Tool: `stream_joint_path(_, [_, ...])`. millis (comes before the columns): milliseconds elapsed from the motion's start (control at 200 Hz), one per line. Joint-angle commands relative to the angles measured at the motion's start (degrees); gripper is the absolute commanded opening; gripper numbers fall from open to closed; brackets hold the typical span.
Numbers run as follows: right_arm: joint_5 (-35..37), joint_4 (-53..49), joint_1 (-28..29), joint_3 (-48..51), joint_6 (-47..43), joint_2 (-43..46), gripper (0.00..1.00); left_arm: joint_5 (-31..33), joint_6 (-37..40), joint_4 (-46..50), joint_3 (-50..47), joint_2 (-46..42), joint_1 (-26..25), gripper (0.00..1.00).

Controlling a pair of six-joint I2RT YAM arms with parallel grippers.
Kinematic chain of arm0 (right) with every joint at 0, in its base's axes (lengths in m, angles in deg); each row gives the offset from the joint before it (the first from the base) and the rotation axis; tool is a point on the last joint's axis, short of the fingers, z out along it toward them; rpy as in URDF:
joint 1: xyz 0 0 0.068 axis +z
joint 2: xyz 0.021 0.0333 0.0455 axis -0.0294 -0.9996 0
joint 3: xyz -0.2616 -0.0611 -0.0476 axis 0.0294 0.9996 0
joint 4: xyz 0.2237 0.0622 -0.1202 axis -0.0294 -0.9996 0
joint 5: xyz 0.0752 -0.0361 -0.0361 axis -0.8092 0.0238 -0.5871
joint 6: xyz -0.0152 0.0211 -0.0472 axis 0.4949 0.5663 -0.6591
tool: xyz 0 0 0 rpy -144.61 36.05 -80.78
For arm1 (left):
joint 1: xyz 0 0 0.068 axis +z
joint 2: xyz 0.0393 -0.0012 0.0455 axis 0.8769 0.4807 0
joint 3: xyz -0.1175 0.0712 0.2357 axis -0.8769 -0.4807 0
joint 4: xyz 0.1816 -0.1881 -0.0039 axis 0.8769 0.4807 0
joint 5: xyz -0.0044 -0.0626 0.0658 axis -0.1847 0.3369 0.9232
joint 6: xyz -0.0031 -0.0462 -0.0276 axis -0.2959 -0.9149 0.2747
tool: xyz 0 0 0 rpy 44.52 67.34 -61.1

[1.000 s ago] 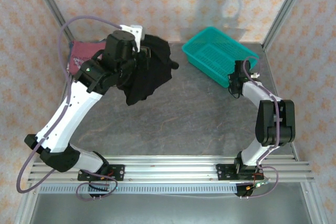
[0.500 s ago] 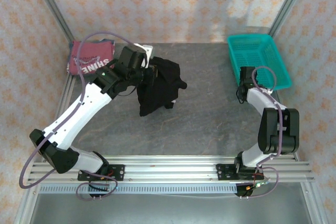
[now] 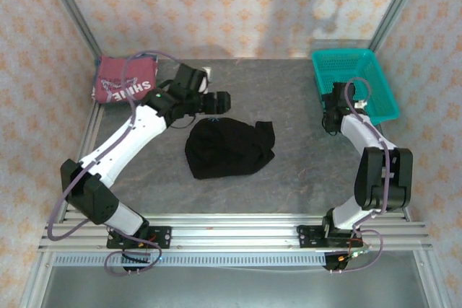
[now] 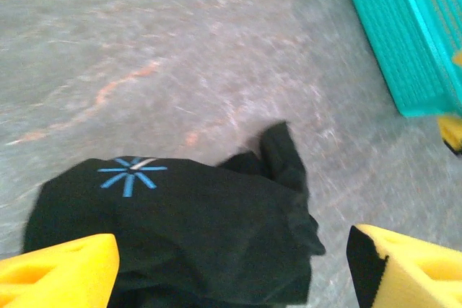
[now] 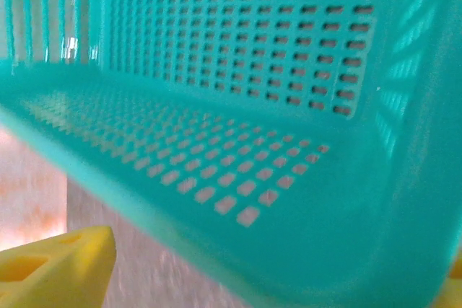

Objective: Fold and stack the t-shirts

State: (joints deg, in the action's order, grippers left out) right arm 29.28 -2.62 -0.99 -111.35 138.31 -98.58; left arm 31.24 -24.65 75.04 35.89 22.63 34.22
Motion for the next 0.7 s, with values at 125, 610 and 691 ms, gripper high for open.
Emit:
stream_joint_path(125, [-16.78, -13.86, 8.18, -5.38, -27.51, 8.11, 0.87, -2.61, -5.37, 4.53, -11.35, -8.43, 9.35, 0.82])
stream_joint_path(610, [-23.34, -9.34, 28.06, -0.82, -38.44, 0.37, 0.73, -8.74, -14.14, -15.03, -35.55, -8.78, 12.34, 0.71])
stream_joint_path(691, [-25.13, -8.90, 28.25, -0.43, -39.87, 0.34, 0.70, -10.00, -15.22, -18.92, -37.09, -8.65, 12.22, 0.70])
